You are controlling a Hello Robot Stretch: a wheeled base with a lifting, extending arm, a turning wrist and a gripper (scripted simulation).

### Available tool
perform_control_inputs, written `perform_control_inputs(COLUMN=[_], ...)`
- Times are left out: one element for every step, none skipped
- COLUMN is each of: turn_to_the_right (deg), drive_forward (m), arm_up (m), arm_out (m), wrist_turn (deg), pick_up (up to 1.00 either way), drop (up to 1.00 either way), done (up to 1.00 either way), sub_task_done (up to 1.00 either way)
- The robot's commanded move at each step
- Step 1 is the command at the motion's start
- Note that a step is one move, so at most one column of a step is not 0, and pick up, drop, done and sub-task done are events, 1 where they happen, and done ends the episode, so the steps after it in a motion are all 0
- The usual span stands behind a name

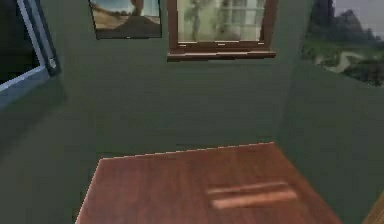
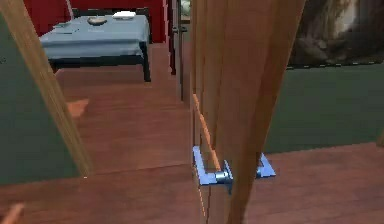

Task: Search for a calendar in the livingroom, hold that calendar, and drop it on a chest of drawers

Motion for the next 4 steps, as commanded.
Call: perform_control_inputs(turn_to_the_right=[33.0,0.0,30.0,0.0], drive_forward=[0.00,0.30,0.00,0.55], arm_up=[0.00,0.00,0.00,0.00], arm_out=[0.00,0.00,0.00,0.00], wrist_turn=[0.0,0.0,0.0,0.0], pick_up=[0.00,0.00,0.00,0.00], drop=[0.00,0.00,0.00,0.00], done=[0.00,0.00,0.00,0.00], sub_task_done=[0.00,0.00,0.00,0.00])
